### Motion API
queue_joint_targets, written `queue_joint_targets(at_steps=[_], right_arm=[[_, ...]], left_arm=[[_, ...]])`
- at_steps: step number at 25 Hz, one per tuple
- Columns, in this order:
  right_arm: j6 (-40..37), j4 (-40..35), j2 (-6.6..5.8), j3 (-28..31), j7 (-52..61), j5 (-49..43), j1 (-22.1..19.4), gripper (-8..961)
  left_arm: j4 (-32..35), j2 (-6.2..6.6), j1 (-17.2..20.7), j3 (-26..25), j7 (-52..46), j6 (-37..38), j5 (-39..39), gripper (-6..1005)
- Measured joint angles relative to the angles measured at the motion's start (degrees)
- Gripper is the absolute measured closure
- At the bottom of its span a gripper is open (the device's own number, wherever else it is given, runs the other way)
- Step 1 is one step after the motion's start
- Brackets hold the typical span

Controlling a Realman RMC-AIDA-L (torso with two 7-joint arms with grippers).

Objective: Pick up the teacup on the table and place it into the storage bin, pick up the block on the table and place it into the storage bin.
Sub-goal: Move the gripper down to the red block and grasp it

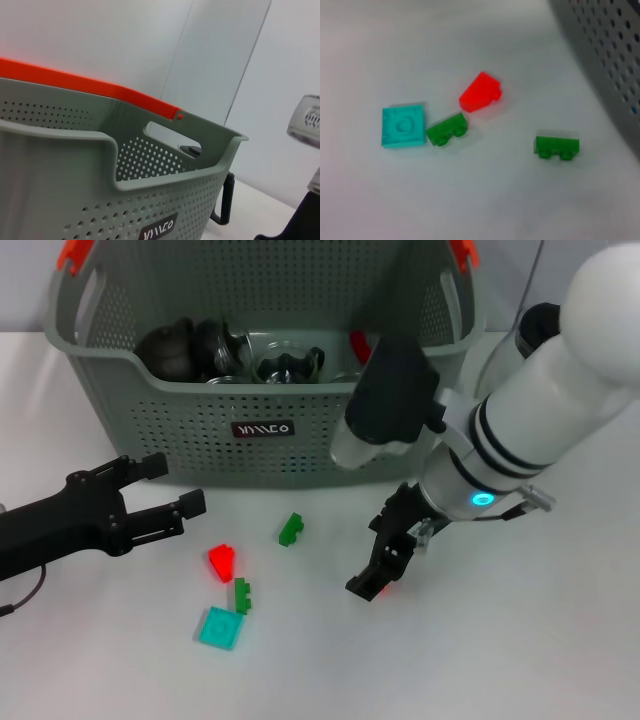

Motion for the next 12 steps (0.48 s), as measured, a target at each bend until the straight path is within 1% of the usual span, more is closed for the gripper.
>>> queue_joint_targets(at_steps=[4,8,10,12], right_arm=[[1.07,1.35,0.02,-1.83,1.48,0.78,-0.03,71],[1.86,2.04,0.02,-2.35,2.93,0.79,-0.33,79],[1.97,2.56,0.02,-2.46,3.21,0.78,-0.34,303],[1.99,2.79,0.02,-2.55,3.29,0.78,-0.31,348]], left_arm=[[0.00,-0.01,-0.05,0.09,0.09,0.00,0.00,122],[0.00,-0.01,-0.14,0.27,0.39,0.03,0.14,122],[0.00,-0.01,-0.17,0.34,0.63,0.12,0.23,122],[0.00,-0.01,-0.17,0.36,0.70,0.20,0.23,122]])
